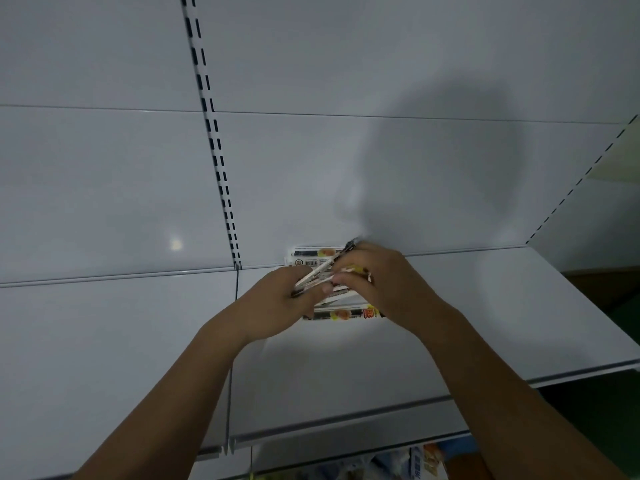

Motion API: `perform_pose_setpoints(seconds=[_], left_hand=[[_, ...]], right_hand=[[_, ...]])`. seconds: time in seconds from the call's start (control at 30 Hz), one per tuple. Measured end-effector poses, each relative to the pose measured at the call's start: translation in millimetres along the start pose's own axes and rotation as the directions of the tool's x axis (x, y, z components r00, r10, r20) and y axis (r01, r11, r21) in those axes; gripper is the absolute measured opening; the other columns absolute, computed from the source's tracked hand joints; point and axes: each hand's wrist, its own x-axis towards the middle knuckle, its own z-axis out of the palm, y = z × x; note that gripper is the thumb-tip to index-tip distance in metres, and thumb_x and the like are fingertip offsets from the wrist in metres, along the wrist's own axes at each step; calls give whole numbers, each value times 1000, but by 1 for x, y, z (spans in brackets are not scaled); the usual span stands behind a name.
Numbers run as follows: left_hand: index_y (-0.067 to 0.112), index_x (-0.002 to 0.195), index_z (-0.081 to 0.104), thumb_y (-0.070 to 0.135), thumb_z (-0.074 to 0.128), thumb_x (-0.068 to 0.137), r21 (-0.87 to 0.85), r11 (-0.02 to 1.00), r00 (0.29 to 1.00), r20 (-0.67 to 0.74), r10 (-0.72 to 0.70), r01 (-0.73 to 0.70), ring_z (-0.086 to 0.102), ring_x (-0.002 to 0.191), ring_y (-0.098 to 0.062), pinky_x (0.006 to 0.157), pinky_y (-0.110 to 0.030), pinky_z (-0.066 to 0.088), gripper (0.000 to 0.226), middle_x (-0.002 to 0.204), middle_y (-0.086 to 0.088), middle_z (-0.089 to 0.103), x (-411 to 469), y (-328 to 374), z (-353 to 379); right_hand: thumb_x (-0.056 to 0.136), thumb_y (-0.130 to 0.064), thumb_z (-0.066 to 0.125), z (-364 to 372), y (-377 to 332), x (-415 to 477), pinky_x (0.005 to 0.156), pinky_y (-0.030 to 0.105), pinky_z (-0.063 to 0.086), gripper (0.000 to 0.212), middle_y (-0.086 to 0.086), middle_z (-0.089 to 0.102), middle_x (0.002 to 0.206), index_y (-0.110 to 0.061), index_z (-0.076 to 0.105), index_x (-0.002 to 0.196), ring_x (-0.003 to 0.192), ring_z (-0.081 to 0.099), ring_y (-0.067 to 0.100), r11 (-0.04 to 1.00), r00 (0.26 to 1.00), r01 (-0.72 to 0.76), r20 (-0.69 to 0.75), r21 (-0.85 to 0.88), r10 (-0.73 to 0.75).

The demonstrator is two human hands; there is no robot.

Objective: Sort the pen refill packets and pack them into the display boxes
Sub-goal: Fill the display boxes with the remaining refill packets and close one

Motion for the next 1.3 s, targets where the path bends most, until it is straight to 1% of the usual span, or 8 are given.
perform_pose_setpoints(seconds=[0.13, 0.23, 0.53, 0.73, 0.83, 0.97, 1.1, 1.3], left_hand=[[26, 85, 64, 47, 47, 107, -38, 999, 1000, 2, -4, 4, 53, 63, -1, 62, -14, 37, 36, 70, 7, 67, -6, 2, -1], [32, 76, 59, 42, 46, 109, -61, 998, 1000, -3, -2, 2, 53, 63, -1, 64, -14, 38, 37, 67, 13, 62, -10, 2, -2], [15, 79, 50, 38, 50, 109, -184, 983, 1000, 5, 15, -14, 41, 61, -8, 63, -25, 34, 38, 66, 8, 46, -3, 8, 1], [22, 89, 61, 43, 45, 109, -182, 983, 999, -22, -36, 31, 60, 54, -16, 60, -26, 51, 33, 62, -3, 64, -4, 13, 4], [14, 80, 60, 41, 47, 109, -210, 976, 995, -66, -80, 65, 66, 57, -23, 61, -25, 56, 42, 64, -12, 68, -9, 10, 5], [17, 81, 57, 28, 52, 109, -348, 936, 969, -208, -134, 55, 50, 48, -10, 50, -24, 43, 30, 58, 5, 59, -12, 6, 6], [30, 80, 58, 33, 55, 107, -346, 936, 927, -326, -187, 67, 54, 50, 3, 55, -15, 42, 27, 57, 21, 61, -12, 0, 4], [27, 71, 54, 48, 56, 103, -417, 897, 898, -323, -298, 147, 44, 53, -7, 59, -31, 36, 39, 54, 14, 51, -11, -13, 5]], right_hand=[[81, -21, 88, -3, -10, -1, 74, 31, 61, 22, -8, 74, 90, -19, 74, 98, 83, 72, 14, 913, 963, -181, -125, 365, 241], [87, -6, 81, -5, -12, -4, 69, 27, 61, 23, -3, 77, 93, -15, 72, 105, 77, 76, 19, 829, 946, -216, -100, 516, 309], [83, -1, 82, 9, -29, 5, 82, 32, 63, 17, 2, 80, 86, -9, 77, 97, 84, 78, 19, 767, 923, -171, -173, 619, 345], [90, -5, 76, 10, -28, 4, 82, 30, 62, 22, 2, 80, 92, -11, 74, 111, 89, 78, 17, 726, 897, -185, -188, 662, 399], [94, -9, 73, 12, -12, -1, 79, 30, 62, 11, -2, 79, 92, -14, 75, 104, 87, 77, 14, 774, 892, -222, -197, 592, 406], [95, -18, 73, 20, 25, -10, 90, 28, 53, 12, -14, 73, 103, -25, 77, 104, 99, 66, 0, 910, 919, -326, -139, 255, 368], [93, -28, 73, 32, 45, -8, 101, 42, 41, 29, -7, 65, 122, -25, 72, 122, 119, 52, 18, 948, 956, -289, 0, -129, 292], [89, -36, 78, 42, 54, 10, 102, 44, 39, 46, -6, 60, 125, -29, 66, 132, 126, 49, 21, 953, 972, -234, -22, -193, 235]])
